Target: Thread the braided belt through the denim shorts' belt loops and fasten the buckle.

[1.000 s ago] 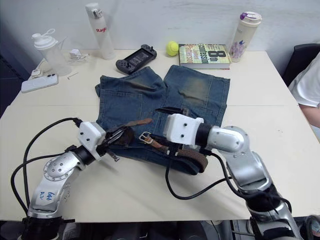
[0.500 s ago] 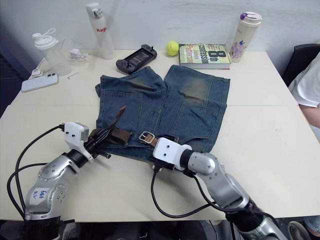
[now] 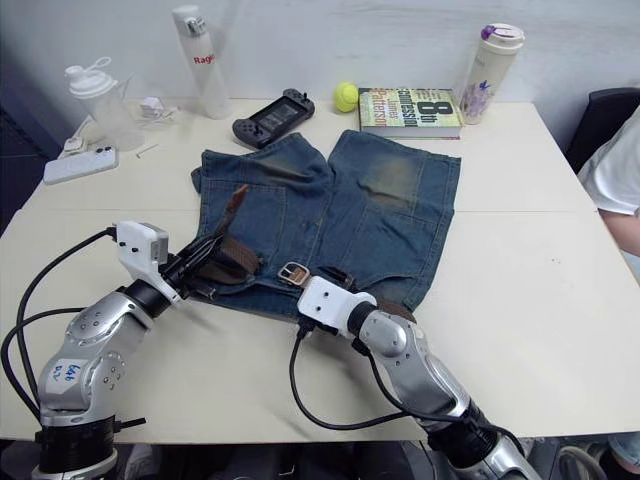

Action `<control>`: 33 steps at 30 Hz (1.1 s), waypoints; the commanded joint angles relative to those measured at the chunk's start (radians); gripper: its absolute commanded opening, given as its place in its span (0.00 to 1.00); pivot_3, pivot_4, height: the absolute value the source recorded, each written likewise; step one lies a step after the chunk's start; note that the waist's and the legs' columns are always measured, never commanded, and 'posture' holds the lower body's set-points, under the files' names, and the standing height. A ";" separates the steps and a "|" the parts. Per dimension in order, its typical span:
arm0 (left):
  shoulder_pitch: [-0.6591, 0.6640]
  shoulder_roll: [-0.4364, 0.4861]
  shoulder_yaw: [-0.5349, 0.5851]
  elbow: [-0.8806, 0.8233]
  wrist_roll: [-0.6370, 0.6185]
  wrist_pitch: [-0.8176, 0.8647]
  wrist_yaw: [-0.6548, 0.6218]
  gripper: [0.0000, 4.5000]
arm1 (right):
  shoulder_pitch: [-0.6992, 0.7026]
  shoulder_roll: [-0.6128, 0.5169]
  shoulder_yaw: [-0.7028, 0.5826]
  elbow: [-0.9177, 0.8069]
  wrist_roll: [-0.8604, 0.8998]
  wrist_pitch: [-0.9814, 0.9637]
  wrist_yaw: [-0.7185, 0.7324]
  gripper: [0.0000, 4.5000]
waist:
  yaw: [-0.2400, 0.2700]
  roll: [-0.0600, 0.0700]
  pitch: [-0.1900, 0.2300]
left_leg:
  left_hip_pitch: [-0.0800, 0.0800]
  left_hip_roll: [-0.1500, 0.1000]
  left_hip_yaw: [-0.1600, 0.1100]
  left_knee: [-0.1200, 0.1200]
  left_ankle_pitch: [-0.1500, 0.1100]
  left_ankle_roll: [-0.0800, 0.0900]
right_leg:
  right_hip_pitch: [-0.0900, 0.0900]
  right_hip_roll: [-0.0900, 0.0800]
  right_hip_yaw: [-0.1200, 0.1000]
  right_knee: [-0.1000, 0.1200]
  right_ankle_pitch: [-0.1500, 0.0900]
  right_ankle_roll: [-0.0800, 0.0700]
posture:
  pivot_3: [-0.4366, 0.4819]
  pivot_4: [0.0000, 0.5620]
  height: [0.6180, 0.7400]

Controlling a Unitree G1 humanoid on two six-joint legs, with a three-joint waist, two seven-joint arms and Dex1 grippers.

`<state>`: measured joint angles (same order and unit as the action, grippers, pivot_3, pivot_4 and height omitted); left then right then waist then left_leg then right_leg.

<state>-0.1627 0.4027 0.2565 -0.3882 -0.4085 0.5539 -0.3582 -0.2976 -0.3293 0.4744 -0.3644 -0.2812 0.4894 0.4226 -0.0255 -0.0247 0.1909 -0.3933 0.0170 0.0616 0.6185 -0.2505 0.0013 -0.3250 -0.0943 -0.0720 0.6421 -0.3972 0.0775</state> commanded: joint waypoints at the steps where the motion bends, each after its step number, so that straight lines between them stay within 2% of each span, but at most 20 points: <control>1: 0.001 0.015 0.025 -0.049 -0.015 -0.008 0.004 0.00 | 0.009 0.006 -0.042 -0.044 -0.010 0.009 -0.014 0.80 | 0.000 0.000 0.000 | 0.000 0.000 0.000 0.000 0.000 0.000 | 0.000 0.000 0.000 0.000 0.000 0.000 | 0.48 0.27 1.00; 3: 0.001 0.017 0.024 -0.048 -0.017 -0.007 0.003 0.00 | 0.014 0.009 -0.039 -0.044 -0.010 0.013 -0.009 0.80 | 0.000 0.000 0.000 | 0.000 0.000 0.000 0.000 0.000 0.000 | 0.000 0.000 0.000 0.000 0.000 0.000 | 0.48 0.27 1.00; 6: 0.001 0.018 0.022 -0.047 -0.017 -0.008 0.002 0.00 | 0.020 0.014 -0.026 -0.039 -0.009 0.028 0.000 0.64 | -0.001 0.000 0.000 | 0.000 0.000 0.000 -0.001 0.000 0.000 | 0.000 0.000 0.000 0.000 0.000 0.000 | 0.48 0.27 1.00; 11: 0.002 0.016 0.018 -0.045 -0.015 -0.011 0.002 0.00 | 0.025 0.040 -0.030 -0.025 0.011 0.062 0.008 0.11 | -0.001 0.000 0.000 | 0.000 0.000 0.000 -0.001 0.000 0.000 | 0.000 0.000 0.000 0.000 0.000 0.000 | 0.48 0.27 1.00; 12: 0.002 0.017 0.017 -0.044 -0.013 -0.011 0.002 0.00 | 0.018 0.043 -0.030 -0.024 0.008 0.072 0.011 0.04 | -0.001 0.000 0.000 | 0.000 0.000 0.000 -0.001 0.000 0.000 | 0.000 0.000 0.000 0.000 0.000 0.000 | 0.48 0.27 1.00; 13: 0.003 0.018 0.016 -0.043 -0.012 -0.011 0.001 0.00 | 0.011 0.047 -0.032 -0.023 0.012 0.083 0.016 0.01 | -0.001 0.000 0.000 | 0.000 0.000 0.000 -0.001 0.000 0.000 | 0.000 0.000 0.000 0.000 0.000 0.000 | 0.48 0.27 1.00; 19: 0.011 0.042 -0.017 -0.042 0.010 0.048 0.010 0.00 | -0.029 0.108 -0.084 -0.048 0.083 0.177 0.035 0.01 | -0.002 0.000 0.000 | 0.000 0.000 0.000 -0.002 0.000 -0.001 | -0.001 0.000 0.000 0.000 0.000 0.000 | 0.48 0.27 1.00; 23: 0.046 0.138 -0.115 -0.073 0.047 0.191 -0.007 0.00 | -0.090 0.173 -0.147 -0.085 0.140 0.299 0.027 0.01 | -0.003 0.000 0.000 | 0.000 0.000 0.001 -0.003 0.001 -0.001 | -0.003 0.000 0.001 0.001 0.000 0.000 | 0.48 0.27 1.00; 27: 0.071 0.188 -0.182 -0.114 0.041 0.258 -0.041 0.00 | -0.118 0.188 -0.162 -0.107 0.153 0.365 0.012 0.01 | -0.002 0.000 0.000 | -0.002 0.000 0.000 -0.005 0.001 -0.001 | -0.005 0.000 0.002 0.001 0.000 0.000 | 0.48 0.27 1.00; 33: 0.074 0.181 -0.205 -0.134 0.037 0.337 -0.019 0.00 | -0.129 0.174 -0.141 -0.123 0.157 0.383 0.006 0.01 | -0.002 0.000 0.000 | -0.004 -0.001 0.001 -0.005 0.001 -0.001 | -0.007 0.000 0.002 0.001 0.000 0.000 | 0.48 0.27 1.00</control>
<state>-0.1061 0.5892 0.0896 -0.5084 -0.3676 0.8500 -0.3721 -0.4079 -0.1518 0.3294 -0.4301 -0.1353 0.8786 0.4349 -0.0276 -0.0246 0.1908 -0.3969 0.0164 0.0625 0.6137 -0.2498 -0.0002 -0.3322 -0.0944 -0.0696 0.6436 -0.3973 0.0774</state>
